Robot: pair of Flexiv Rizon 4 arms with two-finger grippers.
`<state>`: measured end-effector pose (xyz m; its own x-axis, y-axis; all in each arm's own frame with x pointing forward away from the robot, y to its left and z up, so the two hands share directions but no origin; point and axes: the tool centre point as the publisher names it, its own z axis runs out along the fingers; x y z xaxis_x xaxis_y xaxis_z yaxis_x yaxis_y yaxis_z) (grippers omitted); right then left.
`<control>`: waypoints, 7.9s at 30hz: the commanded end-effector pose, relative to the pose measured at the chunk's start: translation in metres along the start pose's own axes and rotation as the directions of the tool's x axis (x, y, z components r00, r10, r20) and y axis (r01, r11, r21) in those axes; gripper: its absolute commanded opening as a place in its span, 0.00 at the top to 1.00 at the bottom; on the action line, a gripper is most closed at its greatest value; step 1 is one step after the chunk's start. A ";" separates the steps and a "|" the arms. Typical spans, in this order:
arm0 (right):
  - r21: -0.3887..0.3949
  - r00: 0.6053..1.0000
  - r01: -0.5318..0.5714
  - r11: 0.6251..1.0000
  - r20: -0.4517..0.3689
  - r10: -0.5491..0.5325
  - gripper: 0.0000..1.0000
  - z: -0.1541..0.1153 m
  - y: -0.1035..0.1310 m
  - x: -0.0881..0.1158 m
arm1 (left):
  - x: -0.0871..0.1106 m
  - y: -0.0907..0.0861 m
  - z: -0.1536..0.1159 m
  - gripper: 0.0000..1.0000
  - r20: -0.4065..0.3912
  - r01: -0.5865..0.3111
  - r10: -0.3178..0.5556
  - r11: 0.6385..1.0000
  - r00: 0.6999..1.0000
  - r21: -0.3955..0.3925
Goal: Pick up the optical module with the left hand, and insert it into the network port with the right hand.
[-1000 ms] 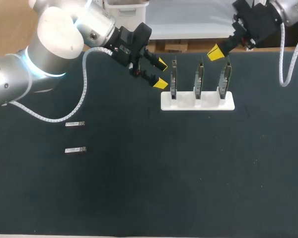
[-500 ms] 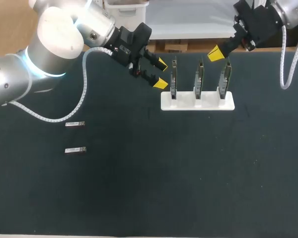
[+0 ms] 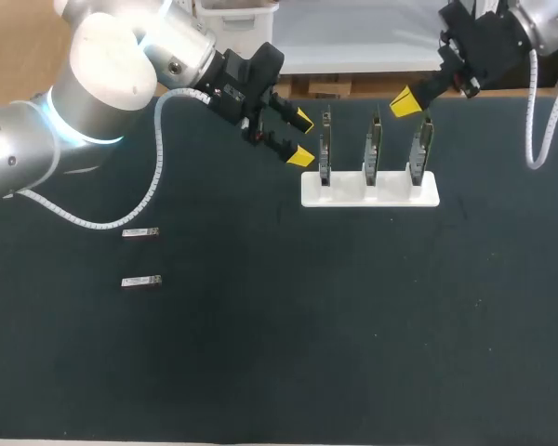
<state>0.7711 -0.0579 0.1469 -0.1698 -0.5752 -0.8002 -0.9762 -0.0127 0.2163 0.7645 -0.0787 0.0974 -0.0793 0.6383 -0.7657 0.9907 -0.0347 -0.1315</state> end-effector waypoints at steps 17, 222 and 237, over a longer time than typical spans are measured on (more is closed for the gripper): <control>0.013 1.000 0.010 1.000 -0.019 -0.010 0.00 0.002 0.008 0.000 | 0.000 0.000 0.000 0.00 -0.003 0.001 -0.001 1.000 1.000 -0.001; 0.013 1.000 0.010 1.000 -0.019 -0.010 0.00 0.002 0.008 0.000 | 0.247 -0.053 -0.144 1.00 -0.550 0.129 -0.342 0.912 0.762 -0.389; 0.013 1.000 0.010 1.000 -0.019 -0.010 0.00 0.002 0.008 0.000 | 0.149 0.001 -0.183 1.00 0.055 0.390 -0.429 0.752 0.902 -0.532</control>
<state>0.7665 -0.0564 0.1475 -0.1580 -0.5900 -0.7918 -0.9786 -0.0136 0.2054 0.7734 0.1570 0.0945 -0.4752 0.7461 -0.4664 0.8457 0.5336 -0.0081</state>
